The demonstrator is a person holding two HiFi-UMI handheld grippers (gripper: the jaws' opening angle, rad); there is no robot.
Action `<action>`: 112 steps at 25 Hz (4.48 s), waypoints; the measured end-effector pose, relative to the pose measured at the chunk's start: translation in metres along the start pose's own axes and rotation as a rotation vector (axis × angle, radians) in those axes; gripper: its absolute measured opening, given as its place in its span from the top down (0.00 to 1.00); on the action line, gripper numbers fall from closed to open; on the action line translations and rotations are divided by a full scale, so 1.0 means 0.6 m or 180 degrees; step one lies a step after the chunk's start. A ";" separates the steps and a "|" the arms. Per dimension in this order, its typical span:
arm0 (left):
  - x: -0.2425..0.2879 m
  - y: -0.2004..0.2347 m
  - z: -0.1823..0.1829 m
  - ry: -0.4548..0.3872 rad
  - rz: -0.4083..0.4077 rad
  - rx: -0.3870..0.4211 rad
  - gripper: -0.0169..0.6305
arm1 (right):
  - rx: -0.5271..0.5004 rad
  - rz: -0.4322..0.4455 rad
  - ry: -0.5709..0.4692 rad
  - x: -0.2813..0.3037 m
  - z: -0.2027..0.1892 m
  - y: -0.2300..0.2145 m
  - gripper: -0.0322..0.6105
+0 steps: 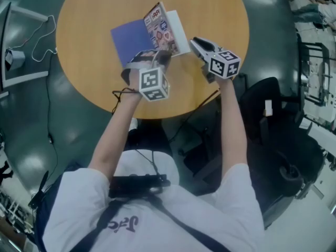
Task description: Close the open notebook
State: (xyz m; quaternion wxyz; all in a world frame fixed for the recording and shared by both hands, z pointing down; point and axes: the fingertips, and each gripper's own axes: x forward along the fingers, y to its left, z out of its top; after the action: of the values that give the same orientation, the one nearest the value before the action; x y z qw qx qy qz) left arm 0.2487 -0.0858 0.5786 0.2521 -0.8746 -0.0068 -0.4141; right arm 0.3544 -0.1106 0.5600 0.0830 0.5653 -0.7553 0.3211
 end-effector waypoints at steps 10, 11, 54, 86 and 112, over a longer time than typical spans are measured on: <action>0.085 -0.017 0.010 0.0281 -0.0535 -0.0672 0.96 | 0.0160 -0.0233 -0.0076 -0.041 -0.017 -0.049 0.79; 0.091 -0.024 0.006 0.0340 -0.0574 -0.0715 0.96 | 0.0167 -0.0240 -0.0068 -0.042 -0.021 -0.049 0.79; -0.095 -0.001 -0.300 -0.0613 -0.0143 -0.5422 0.82 | -0.0661 0.0343 0.0376 0.095 -0.027 0.165 0.79; -0.082 0.032 -0.069 -0.0398 -0.1413 -0.3889 0.95 | -0.0228 -0.0090 -0.0340 -0.081 -0.022 0.171 0.79; 0.098 -0.052 -0.057 0.0153 -0.1316 -0.3755 0.86 | 0.0402 -0.0458 -0.0531 -0.094 -0.079 0.087 0.79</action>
State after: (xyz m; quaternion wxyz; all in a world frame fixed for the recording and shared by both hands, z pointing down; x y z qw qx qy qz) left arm 0.2561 -0.0854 0.6532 -0.3585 -0.8376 0.0596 -0.4079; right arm 0.3154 -0.0300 0.5487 0.0069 0.6469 -0.6953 0.3131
